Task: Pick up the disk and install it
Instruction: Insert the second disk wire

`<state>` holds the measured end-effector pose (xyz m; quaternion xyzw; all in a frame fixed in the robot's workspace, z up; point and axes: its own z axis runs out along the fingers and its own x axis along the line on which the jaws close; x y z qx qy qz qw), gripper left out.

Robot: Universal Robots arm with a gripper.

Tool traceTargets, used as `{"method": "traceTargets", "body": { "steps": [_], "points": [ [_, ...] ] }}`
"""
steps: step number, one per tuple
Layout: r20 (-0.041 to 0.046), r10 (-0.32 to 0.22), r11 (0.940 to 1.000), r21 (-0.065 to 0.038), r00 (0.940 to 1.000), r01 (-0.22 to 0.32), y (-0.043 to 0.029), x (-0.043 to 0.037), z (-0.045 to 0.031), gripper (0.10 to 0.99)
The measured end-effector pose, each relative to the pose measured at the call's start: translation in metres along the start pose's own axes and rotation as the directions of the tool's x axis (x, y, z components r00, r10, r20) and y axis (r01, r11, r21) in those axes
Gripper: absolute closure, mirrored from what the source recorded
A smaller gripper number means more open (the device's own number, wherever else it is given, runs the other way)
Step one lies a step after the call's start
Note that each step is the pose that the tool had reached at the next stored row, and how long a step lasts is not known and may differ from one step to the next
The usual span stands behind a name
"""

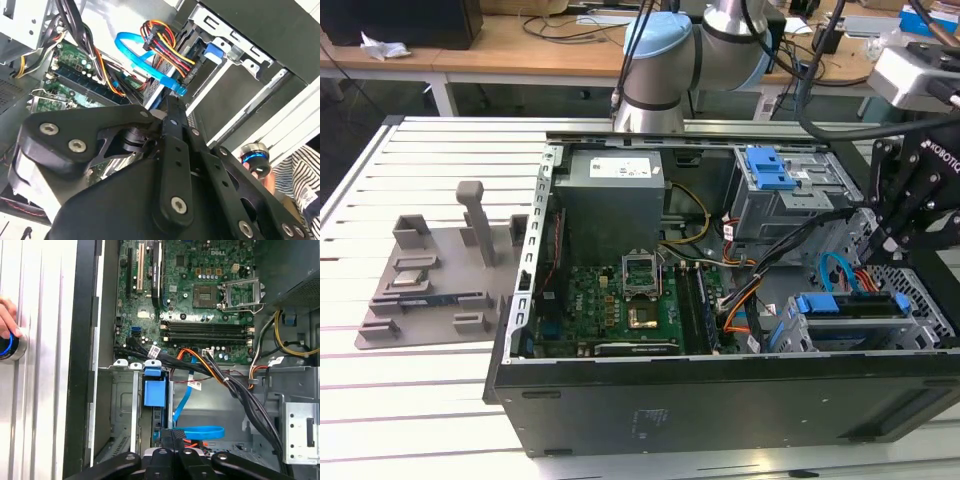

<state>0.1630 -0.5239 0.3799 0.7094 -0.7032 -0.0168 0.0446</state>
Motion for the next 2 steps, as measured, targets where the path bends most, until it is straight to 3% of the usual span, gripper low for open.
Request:
{"method": "traceTargets", "body": {
  "steps": [2],
  "points": [
    [-0.0002,0.000,1.0000,0.000,1.0000,0.000,0.0000,0.0000,-0.0002,0.980]
  ]
}}
